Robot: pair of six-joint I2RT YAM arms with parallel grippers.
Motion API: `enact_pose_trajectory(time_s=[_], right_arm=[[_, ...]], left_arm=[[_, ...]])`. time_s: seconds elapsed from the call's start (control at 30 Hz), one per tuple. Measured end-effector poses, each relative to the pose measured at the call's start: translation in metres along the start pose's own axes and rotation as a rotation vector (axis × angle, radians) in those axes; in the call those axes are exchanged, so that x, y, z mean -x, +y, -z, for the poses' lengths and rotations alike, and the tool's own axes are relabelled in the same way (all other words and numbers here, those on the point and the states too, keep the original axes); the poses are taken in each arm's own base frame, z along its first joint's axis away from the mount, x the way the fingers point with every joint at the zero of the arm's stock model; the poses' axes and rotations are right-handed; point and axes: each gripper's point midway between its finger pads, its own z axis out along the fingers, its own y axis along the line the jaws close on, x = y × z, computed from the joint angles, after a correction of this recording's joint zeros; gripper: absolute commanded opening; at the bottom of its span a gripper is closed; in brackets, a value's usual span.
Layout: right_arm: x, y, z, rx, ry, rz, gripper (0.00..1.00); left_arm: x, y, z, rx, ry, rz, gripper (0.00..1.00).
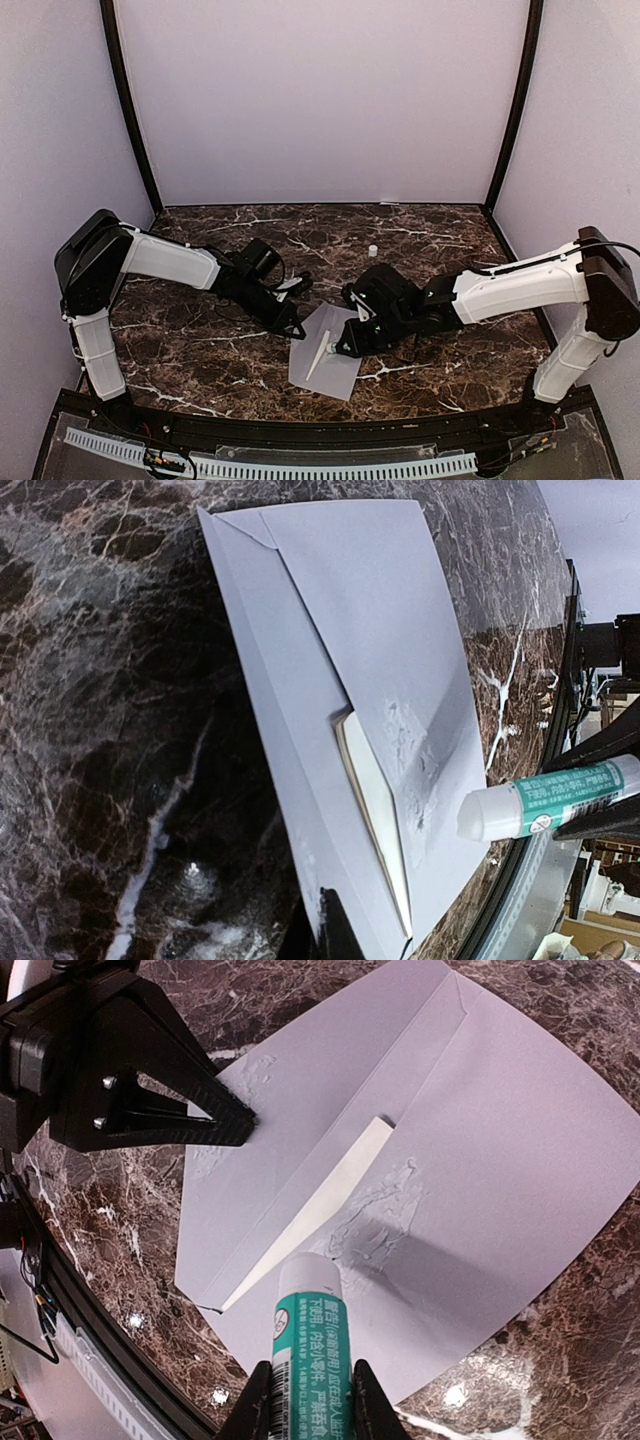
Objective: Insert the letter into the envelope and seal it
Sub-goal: Paint the envelope at the center of the board.
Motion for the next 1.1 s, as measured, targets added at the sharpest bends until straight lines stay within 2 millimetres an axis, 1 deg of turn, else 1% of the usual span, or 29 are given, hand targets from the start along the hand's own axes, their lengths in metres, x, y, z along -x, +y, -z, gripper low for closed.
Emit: enact_pose_trajectory(time_s=[0.63, 1.1], right_arm=[[-0.009, -0.008, -0.016, -0.030, 0.035, 0.010, 0.02], [-0.003, -0.008, -0.019, -0.052, 0.020, 0.013, 0.00]], left_arm=[[-0.001, 0.000, 0.000, 0.001, 0.004, -0.005, 0.00], [0.000, 0.000, 0.000, 0.001, 0.003, -0.007, 0.00]])
